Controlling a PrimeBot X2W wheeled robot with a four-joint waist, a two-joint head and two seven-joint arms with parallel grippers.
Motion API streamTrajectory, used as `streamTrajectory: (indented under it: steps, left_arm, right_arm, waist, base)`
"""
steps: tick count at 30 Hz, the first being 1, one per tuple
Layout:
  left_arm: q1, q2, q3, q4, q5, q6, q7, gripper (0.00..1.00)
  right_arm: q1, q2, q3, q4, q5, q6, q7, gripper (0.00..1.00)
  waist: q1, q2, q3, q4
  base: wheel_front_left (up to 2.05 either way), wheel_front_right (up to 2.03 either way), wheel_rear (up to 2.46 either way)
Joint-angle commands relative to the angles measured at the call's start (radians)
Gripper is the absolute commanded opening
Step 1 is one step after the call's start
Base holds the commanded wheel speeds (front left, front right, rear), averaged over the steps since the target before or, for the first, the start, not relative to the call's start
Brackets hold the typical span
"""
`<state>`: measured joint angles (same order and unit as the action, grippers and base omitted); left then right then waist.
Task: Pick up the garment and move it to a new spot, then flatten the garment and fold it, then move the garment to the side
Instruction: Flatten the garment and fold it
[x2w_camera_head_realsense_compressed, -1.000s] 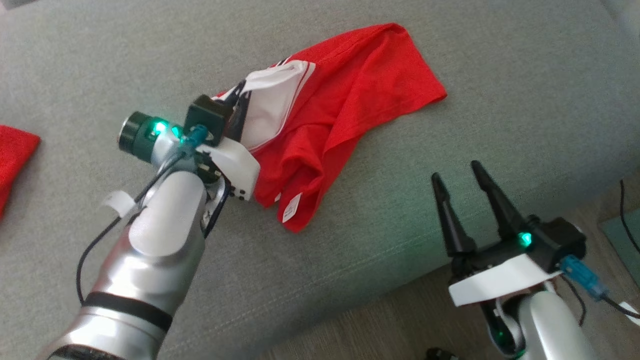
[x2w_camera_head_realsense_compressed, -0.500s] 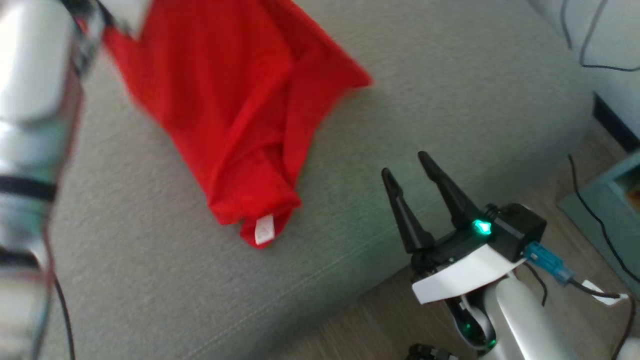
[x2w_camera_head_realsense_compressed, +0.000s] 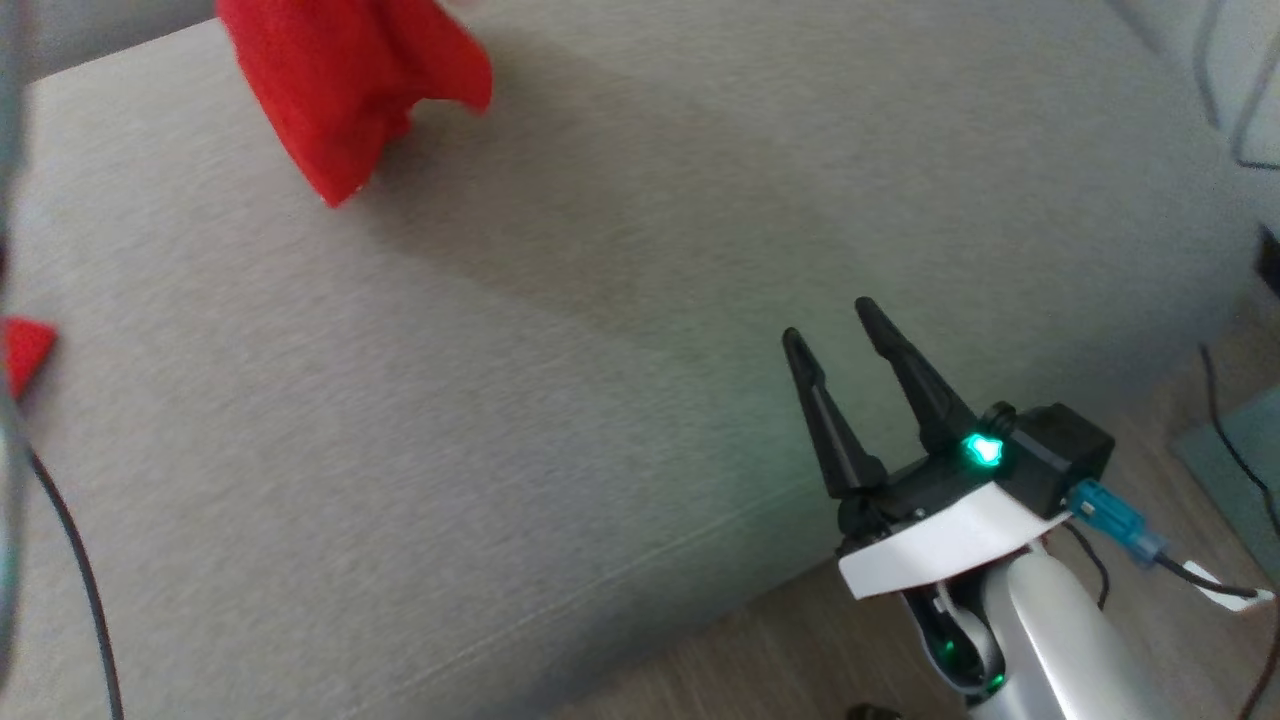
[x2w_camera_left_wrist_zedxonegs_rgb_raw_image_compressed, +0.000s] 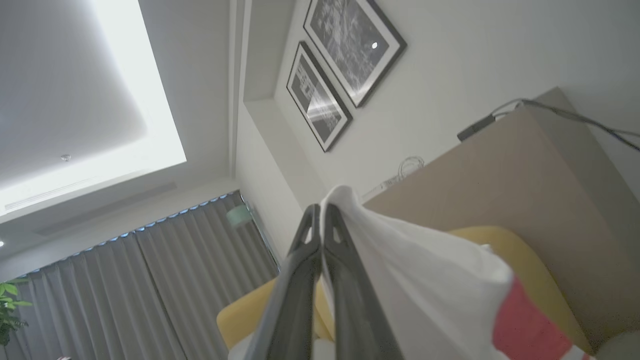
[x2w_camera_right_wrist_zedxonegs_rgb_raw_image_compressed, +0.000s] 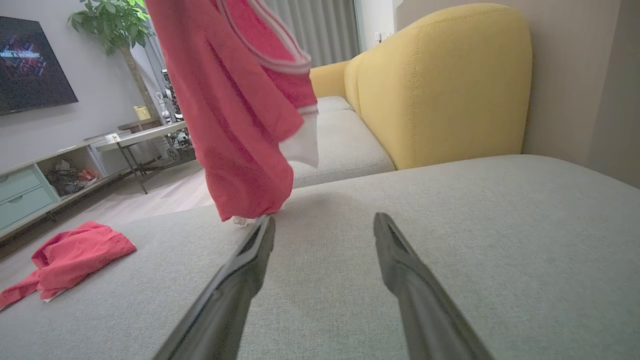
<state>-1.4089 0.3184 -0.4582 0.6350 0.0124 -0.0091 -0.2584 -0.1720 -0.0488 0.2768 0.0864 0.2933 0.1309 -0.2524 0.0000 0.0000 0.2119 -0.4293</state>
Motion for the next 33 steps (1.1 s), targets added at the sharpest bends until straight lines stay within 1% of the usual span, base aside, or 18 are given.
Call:
streamTrajectory:
  steps: [1,2,4,8,12,15,18,22,26,29,30,31,32,33]
  left_arm:
    - [0.05,0.056,0.012,-0.015,-0.021,-0.003,-0.003,0.0]
    - [0.05,0.056,0.012,-0.015,-0.021,-0.003,-0.003,0.0]
    - [0.119,0.062,0.004,0.002,-0.035,-0.012,-0.003,0.0]
    - [0.291,0.074,-0.007,0.028,-0.072,-0.02,0.01,0.0]
    - [0.488,0.074,-0.021,0.019,-0.11,-0.013,0.038,0.0]
    - [0.64,0.054,-0.035,-0.02,-0.143,-0.003,0.063,0.0]
    - [0.793,0.021,-0.065,-0.081,-0.171,0.006,0.091,0.0]
    - [0.969,-0.024,-0.106,-0.174,-0.199,0.032,0.126,0.0]
    - [1.095,-0.053,-0.142,-0.239,-0.216,0.056,0.15,0.0]
    - [1.152,-0.064,-0.161,-0.265,-0.22,0.071,0.156,0.0]
    - [1.164,-0.068,-0.166,-0.271,-0.223,0.073,0.156,0.22]
    - [1.172,-0.073,-0.167,-0.278,-0.227,0.077,0.15,0.85]
    - [1.178,-0.079,-0.164,-0.284,-0.232,0.082,0.142,1.0]
    - [1.182,-0.084,-0.161,-0.29,-0.236,0.089,0.136,1.0]
  right_arm:
    - [-0.01,-0.001,0.009,-0.025,-0.012,0.0,-0.009,1.0]
    - [-0.01,-0.001,0.009,-0.025,-0.012,0.0,-0.009,1.0]
    - [-0.012,-0.001,-0.001,-0.021,-0.02,0.0,-0.009,1.0]
    - [-0.013,-0.001,-0.017,-0.008,-0.034,0.0,-0.009,1.0]
    - [-0.002,-0.001,-0.03,0.01,-0.051,0.0,-0.009,1.0]
    - [0.006,-0.001,-0.038,0.026,-0.063,0.0,-0.009,1.0]
    - [0.016,-0.001,-0.046,0.041,-0.073,0.0,-0.009,1.0]
    - [0.026,-0.001,-0.053,0.058,-0.087,0.0,-0.009,1.0]
    - [0.033,-0.001,-0.065,0.074,-0.1,0.0,-0.009,1.0]
    - [0.037,-0.001,-0.068,0.085,-0.109,0.0,-0.009,1.0]
    - [0.038,-0.001,-0.068,0.089,-0.111,0.0,-0.009,1.0]
    - [0.039,-0.001,-0.068,0.094,-0.113,0.0,-0.009,1.0]
    - [0.04,-0.001,-0.067,0.098,-0.114,0.0,-0.009,1.0]
    - [0.04,-0.001,-0.067,0.101,-0.115,0.0,-0.009,1.0]
  waist:
    - [0.0,0.0,0.004,0.068]
    - [0.0,0.0,0.004,0.068]
    - [0.0,0.0,0.001,0.105]
    - [0.0,0.0,-0.02,0.171]
    - [0.0,0.0,-0.053,0.237]
    - [0.0,0.0,-0.078,0.281]
    - [0.0,0.0,-0.102,0.321]
    - [0.0,0.0,-0.126,0.361]
    - [0.0,0.0,-0.145,0.39]
    - [0.0,0.0,-0.157,0.406]
    - [0.0,0.0,-0.16,0.41]
    - [0.0,0.0,-0.164,0.414]
    - [0.0,0.0,-0.167,0.417]
    - [0.0,0.0,-0.17,0.42]
  base:
    - [0.0,0.0,0.0]
    - [0.0,0.0,0.0]
    - [0.0,0.0,0.0]
    - [0.0,0.0,0.0]
    - [0.0,0.0,0.0]
    - [0.0,0.0,0.0]
    - [0.0,0.0,0.0]
    - [0.0,0.0,0.0]
    - [0.0,0.0,0.0]
    - [0.0,0.0,0.0]
    - [0.0,0.0,0.0]
    - [0.0,0.0,0.0]
    - [0.0,0.0,0.0]
    - [0.0,0.0,0.0]
